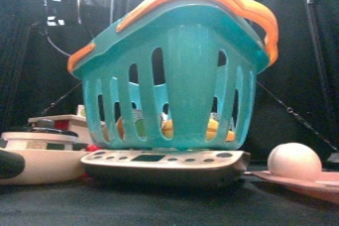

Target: Peel corn husk

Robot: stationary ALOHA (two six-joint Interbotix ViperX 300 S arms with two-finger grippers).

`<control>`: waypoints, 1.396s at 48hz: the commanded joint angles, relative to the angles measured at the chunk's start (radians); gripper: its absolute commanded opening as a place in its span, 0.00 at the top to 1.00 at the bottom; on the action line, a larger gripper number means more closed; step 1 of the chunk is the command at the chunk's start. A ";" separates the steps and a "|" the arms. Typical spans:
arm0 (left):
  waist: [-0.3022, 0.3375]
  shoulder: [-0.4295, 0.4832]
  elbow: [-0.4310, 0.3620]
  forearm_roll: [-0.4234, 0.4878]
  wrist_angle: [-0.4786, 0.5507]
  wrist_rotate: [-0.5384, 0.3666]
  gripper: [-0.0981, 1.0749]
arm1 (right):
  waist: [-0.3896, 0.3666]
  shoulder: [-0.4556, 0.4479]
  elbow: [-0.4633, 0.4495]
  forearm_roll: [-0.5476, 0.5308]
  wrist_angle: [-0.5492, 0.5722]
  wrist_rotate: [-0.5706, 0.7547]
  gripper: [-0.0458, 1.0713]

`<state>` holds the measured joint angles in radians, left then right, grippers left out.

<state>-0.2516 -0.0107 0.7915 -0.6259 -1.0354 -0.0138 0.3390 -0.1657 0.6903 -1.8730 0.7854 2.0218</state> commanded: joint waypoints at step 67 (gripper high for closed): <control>0.002 -0.037 0.046 0.011 -0.048 -0.003 0.51 | 0.002 -0.026 -0.017 -0.008 0.002 -0.002 0.27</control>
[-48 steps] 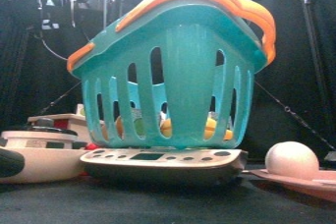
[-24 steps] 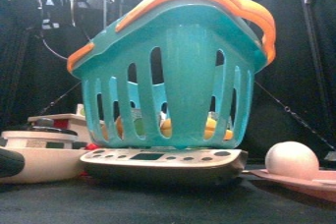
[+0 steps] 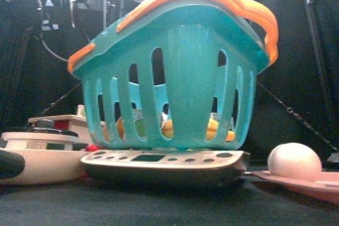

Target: Peel corn husk

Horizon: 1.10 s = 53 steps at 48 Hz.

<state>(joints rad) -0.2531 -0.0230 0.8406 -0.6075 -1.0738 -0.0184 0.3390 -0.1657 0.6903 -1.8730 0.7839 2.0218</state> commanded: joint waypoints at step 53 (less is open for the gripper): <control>0.000 -0.067 0.049 -0.011 -0.017 0.002 0.51 | 0.025 -0.048 0.003 -0.003 0.003 -0.003 0.27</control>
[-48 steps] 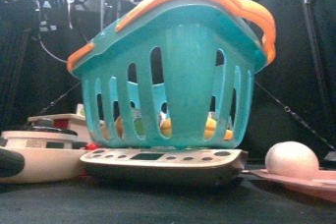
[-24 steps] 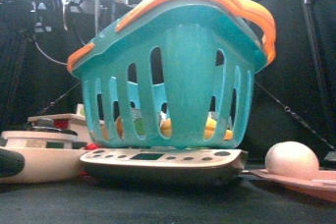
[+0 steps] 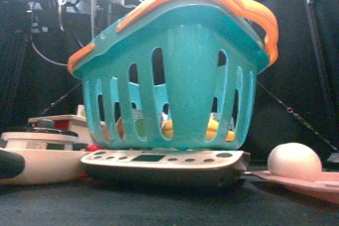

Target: Peel corn husk

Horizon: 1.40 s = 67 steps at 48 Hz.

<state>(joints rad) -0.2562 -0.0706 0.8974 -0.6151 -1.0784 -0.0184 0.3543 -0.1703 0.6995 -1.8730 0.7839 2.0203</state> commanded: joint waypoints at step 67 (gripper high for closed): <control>-0.009 -0.018 0.015 -0.003 -0.005 0.000 0.51 | 0.040 -0.086 0.032 0.009 0.003 -0.002 0.27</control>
<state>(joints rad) -0.2623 -0.0736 0.9219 -0.6213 -1.0799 -0.0184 0.3942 -0.2224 0.7409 -1.8623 0.7839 2.0187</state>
